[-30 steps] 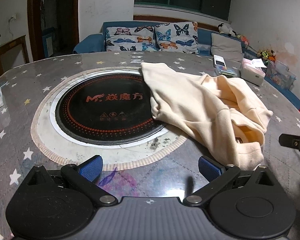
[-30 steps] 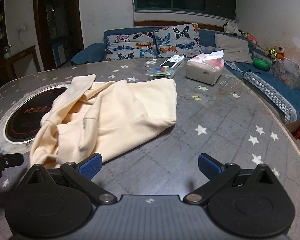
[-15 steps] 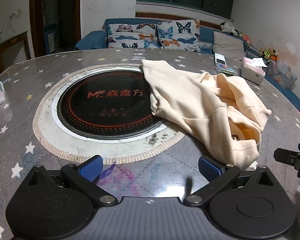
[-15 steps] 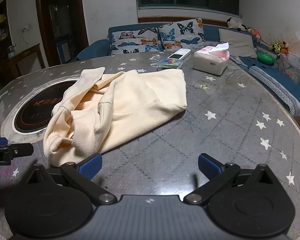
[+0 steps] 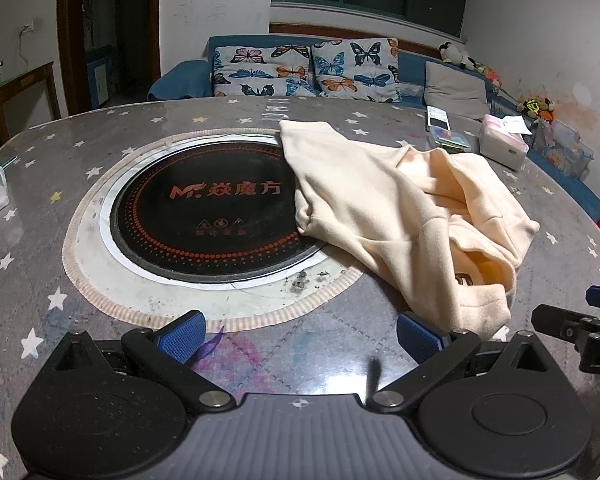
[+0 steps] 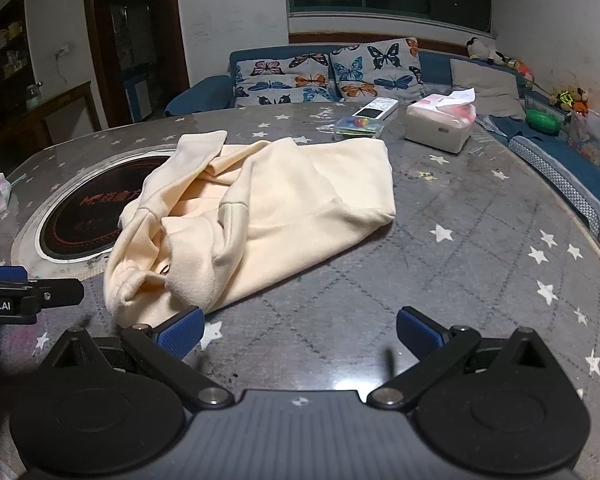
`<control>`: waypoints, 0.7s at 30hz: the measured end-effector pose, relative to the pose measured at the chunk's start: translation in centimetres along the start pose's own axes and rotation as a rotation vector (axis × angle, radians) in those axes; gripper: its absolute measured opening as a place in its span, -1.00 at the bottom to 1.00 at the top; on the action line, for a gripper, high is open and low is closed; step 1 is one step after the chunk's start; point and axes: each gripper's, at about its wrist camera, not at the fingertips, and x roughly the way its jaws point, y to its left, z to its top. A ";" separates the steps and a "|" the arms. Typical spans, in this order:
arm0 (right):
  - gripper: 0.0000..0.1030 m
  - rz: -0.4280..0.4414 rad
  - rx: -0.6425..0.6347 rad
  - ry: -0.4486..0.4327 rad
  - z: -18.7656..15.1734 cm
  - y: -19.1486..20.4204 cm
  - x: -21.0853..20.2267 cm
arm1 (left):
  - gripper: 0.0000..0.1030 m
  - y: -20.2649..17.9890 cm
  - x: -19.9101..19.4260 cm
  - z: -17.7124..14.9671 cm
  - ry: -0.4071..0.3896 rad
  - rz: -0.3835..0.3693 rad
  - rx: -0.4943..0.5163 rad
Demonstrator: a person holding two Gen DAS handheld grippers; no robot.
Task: Fold clothes
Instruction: 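Move both grippers toward the crumpled cream sweatshirt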
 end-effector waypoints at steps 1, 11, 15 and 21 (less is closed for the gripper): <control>1.00 0.001 -0.001 0.000 0.0 0.0 0.0 | 1.00 0.0 0.0 0.1 0.001 0.000 0.001; 1.00 0.009 -0.004 0.001 0.6 0.2 0.4 | 1.00 -0.4 0.3 0.8 0.003 -0.006 0.008; 1.00 0.009 -0.005 0.000 0.9 0.3 0.6 | 1.00 -0.5 0.4 1.1 0.003 -0.009 0.012; 1.00 0.011 -0.013 0.003 1.3 0.3 1.0 | 1.00 -0.7 0.8 1.6 0.006 -0.016 0.015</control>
